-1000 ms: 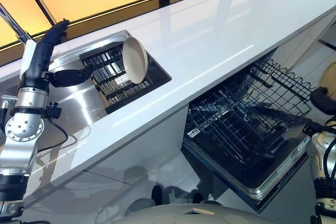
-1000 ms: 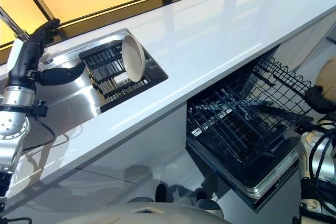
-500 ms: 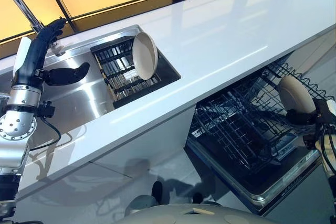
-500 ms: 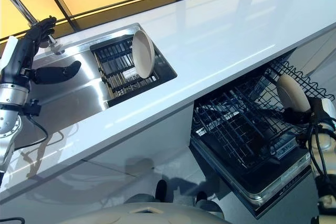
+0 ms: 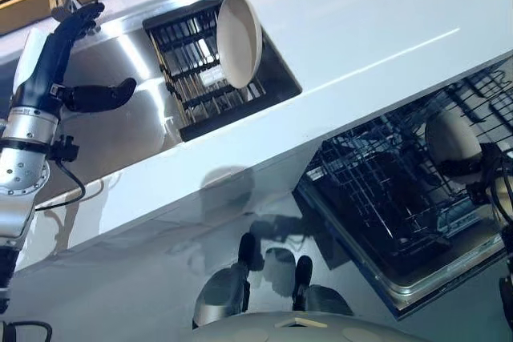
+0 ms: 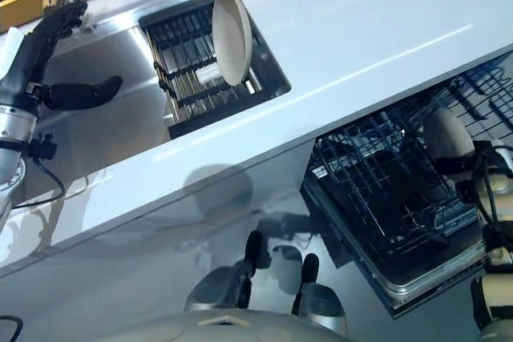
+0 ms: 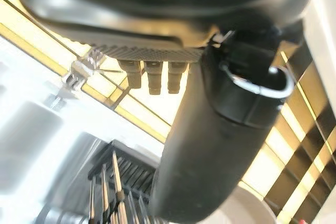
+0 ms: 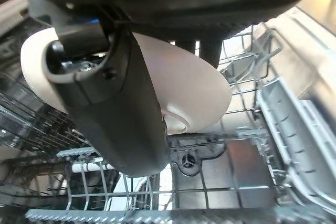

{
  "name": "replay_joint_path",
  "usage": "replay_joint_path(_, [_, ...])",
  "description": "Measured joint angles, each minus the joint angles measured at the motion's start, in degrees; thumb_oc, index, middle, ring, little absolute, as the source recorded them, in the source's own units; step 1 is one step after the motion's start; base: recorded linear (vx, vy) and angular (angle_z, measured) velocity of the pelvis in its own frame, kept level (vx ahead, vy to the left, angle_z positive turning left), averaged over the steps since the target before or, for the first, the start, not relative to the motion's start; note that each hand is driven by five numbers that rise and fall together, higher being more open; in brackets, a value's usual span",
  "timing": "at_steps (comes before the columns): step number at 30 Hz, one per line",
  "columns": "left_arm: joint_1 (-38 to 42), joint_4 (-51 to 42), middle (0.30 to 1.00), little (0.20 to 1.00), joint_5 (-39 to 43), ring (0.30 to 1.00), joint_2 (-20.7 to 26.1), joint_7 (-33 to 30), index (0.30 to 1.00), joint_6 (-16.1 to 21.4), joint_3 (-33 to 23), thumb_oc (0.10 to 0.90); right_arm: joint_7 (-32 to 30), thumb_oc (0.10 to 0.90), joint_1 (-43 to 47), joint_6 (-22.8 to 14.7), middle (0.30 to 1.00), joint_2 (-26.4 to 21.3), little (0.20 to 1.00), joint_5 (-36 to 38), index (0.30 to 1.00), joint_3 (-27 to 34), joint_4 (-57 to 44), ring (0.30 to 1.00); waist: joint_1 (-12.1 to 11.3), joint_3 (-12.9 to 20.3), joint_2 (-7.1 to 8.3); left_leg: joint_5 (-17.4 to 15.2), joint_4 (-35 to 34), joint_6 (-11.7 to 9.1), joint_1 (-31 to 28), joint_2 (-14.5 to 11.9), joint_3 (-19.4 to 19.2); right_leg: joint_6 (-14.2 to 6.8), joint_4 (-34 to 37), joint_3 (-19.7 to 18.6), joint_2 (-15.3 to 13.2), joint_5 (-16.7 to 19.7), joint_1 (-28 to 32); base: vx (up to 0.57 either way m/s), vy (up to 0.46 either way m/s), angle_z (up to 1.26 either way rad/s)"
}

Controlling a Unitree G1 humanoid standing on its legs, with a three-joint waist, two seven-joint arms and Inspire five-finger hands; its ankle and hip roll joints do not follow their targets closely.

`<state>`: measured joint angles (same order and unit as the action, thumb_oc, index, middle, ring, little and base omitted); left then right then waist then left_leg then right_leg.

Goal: Pick up plates and place into dishwasher.

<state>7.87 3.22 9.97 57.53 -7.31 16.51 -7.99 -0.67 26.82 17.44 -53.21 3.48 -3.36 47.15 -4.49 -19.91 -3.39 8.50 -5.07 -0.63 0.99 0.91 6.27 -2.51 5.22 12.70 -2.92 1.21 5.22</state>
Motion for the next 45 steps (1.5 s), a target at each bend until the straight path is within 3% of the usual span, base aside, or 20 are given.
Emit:
replay_joint_path(3, [0.8,0.0,0.900,0.900,0.0,0.900,0.5,-0.4,0.900,0.0,0.6,0.800,-0.5,0.100,1.7,1.5,0.300,-0.3,0.200,1.2,0.300,0.0,0.5,0.300,-0.1,-0.6,0.00,0.0,0.0,0.0,1.2,-0.1,-0.9,0.0,0.0,0.3,0.0,0.0,-1.0,-0.02,-0.039,0.03])
replay_joint_path(4, [1.1,0.0,0.900,0.900,0.0,0.900,0.7,-0.5,0.900,0.0,0.9,0.800,-0.7,0.215,2.5,1.9,0.399,-0.3,0.315,1.7,0.399,0.0,1.4,0.399,-0.1,-1.1,-0.02,0.1,0.0,0.1,1.2,0.0,-1.4,0.0,0.0,0.4,0.0,0.0,-1.0,-0.02,-0.036,0.00])
replay_joint_path(6, [1.8,0.0,0.900,0.900,0.0,0.900,0.8,-0.5,0.900,0.0,1.4,0.800,-1.0,0.578,3.5,2.4,0.709,-0.4,0.678,2.1,0.709,0.0,2.2,0.709,-0.1,-1.7,-0.02,0.1,0.0,0.1,1.2,0.1,-1.8,0.0,0.0,0.4,-0.2,0.0,-1.0,-0.01,-0.015,0.00])
replay_joint_path(9, [2.8,0.0,0.900,0.900,0.0,0.900,0.8,-0.5,0.900,0.0,1.6,0.800,-0.7,0.800,4.9,2.5,0.900,-0.4,0.900,2.1,0.900,0.0,2.7,0.900,0.1,-2.4,-0.01,0.1,0.0,0.1,1.1,0.1,-2.0,0.0,0.0,0.4,-0.2,0.0,-0.9,0.00,0.000,0.00])
replay_joint_path(16, [3.5,-0.1,0.900,0.900,0.0,0.900,0.8,-0.5,0.900,0.0,2.0,0.800,1.2,0.800,5.1,2.2,0.900,0.5,0.900,1.8,0.900,-4.2,4.6,0.900,0.1,-2.6,0.01,0.1,0.0,0.1,0.6,0.0,-2.6,0.0,0.0,0.4,-0.1,0.0,-0.6,0.04,-0.012,-0.01])
replay_joint_path(29, [3.3,-0.3,0.900,0.900,0.0,0.900,0.6,0.6,0.900,-0.1,2.1,0.800,0.3,0.800,1.5,-1.2,0.900,0.9,0.900,-0.5,0.900,-4.0,-2.3,0.900,0.2,-3.5,0.10,0.1,0.0,0.1,-2.4,-0.2,-4.8,0.2,0.0,-0.8,-0.2,0.1,2.1,0.03,0.023,-0.03])
replay_joint_path(45, [0.0,-0.9,0.900,0.900,0.0,0.900,-1.1,3.0,0.900,-0.1,1.1,0.800,-1.0,0.800,-7.8,-2.4,0.900,2.9,0.900,-1.7,0.900,4.9,-15.8,0.900,0.9,-3.4,0.13,-0.5,0.0,0.4,-5.9,-0.1,-5.4,0.3,0.0,-1.7,-0.4,0.3,5.1,0.01,0.074,-0.02])
